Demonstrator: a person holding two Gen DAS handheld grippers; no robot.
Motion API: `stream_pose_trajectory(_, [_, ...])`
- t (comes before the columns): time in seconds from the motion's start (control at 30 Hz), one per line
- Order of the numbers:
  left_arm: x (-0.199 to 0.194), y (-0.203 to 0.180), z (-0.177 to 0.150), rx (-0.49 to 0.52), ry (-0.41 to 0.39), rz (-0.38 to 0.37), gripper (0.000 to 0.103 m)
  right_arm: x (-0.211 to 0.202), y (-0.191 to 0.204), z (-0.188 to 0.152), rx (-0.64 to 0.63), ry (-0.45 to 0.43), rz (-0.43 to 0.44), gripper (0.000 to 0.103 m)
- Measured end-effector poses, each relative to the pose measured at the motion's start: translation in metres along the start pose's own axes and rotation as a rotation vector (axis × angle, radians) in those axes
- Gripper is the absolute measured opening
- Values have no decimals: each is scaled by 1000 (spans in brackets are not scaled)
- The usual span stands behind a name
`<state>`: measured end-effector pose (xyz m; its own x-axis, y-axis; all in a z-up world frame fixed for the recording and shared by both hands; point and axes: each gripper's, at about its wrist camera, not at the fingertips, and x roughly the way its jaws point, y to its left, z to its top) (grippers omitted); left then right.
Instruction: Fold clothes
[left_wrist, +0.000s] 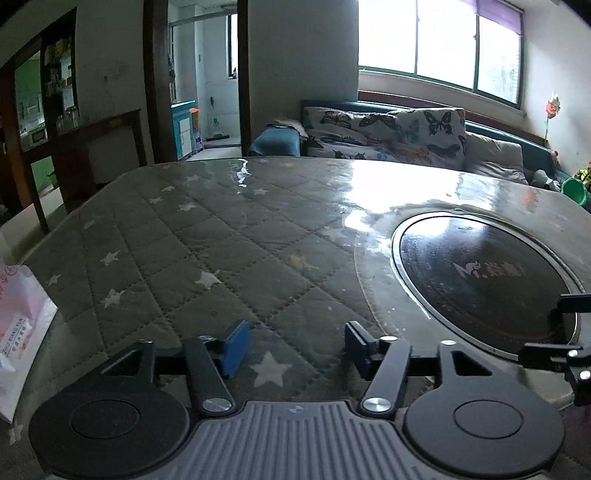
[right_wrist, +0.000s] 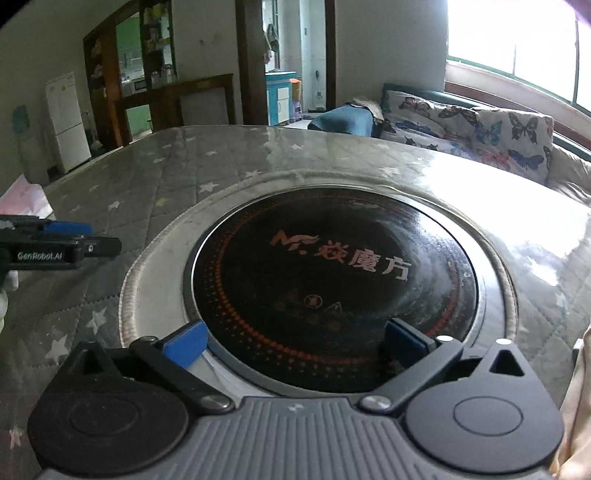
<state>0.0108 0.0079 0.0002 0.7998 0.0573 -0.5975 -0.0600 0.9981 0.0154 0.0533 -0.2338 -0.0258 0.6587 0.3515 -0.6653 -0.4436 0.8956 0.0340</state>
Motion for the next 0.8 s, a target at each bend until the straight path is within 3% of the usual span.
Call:
stream_pose_trajectory(0.17, [-1, 0, -2, -1, -1, -12, 71, 0, 2, -1, -7, 2, -15, 103])
stream_pose_trajectory(0.27, [9, -1, 1, -1, 12, 15, 88, 0, 1, -2, -7, 1, -15, 103])
stream_pose_trajectory(0.4, [12, 4, 1, -35, 30, -2, 103, 0, 1, -2, -8, 0, -15, 103])
stream_pose_trajectory(0.8, [15, 3, -1, -21, 41, 13, 103, 2, 0, -2, -9, 0, -16, 103])
